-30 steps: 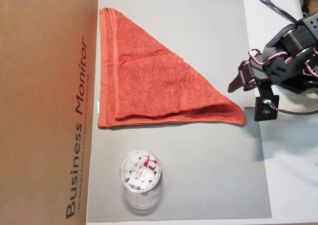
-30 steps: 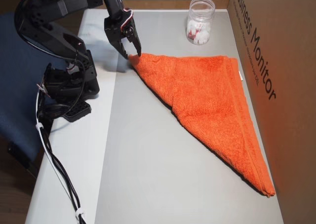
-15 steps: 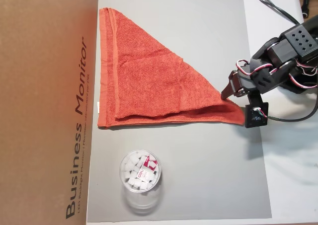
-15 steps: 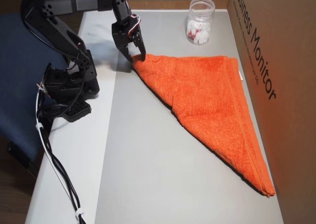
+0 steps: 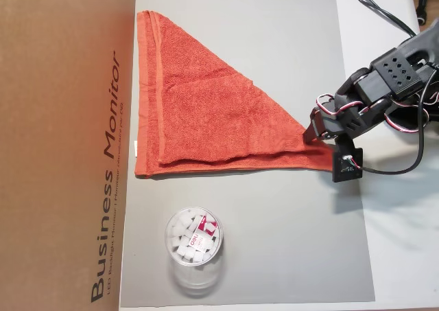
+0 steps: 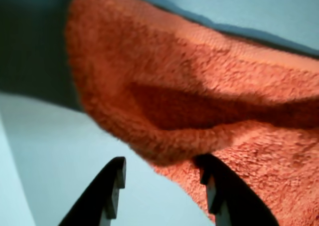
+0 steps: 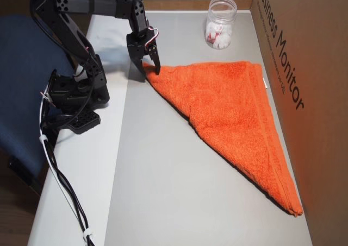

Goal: Fold the blanket.

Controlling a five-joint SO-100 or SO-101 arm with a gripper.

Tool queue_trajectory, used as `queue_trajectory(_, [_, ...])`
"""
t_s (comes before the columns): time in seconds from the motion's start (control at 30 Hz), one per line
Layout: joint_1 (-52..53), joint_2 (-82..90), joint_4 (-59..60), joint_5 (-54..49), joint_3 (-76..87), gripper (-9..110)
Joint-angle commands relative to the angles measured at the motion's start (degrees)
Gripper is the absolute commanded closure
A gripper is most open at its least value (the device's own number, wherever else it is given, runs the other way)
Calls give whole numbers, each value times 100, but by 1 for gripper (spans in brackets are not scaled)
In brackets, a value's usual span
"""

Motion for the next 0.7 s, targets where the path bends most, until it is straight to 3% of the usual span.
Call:
queue_trajectory(0.0, [-53,-79,-299,-44,18,87])
queue_trajectory(0.27, [-53,-404,-396,44,-70,86])
queue_trajectory(0.67, [-53,-853,-1626,44,-9,87])
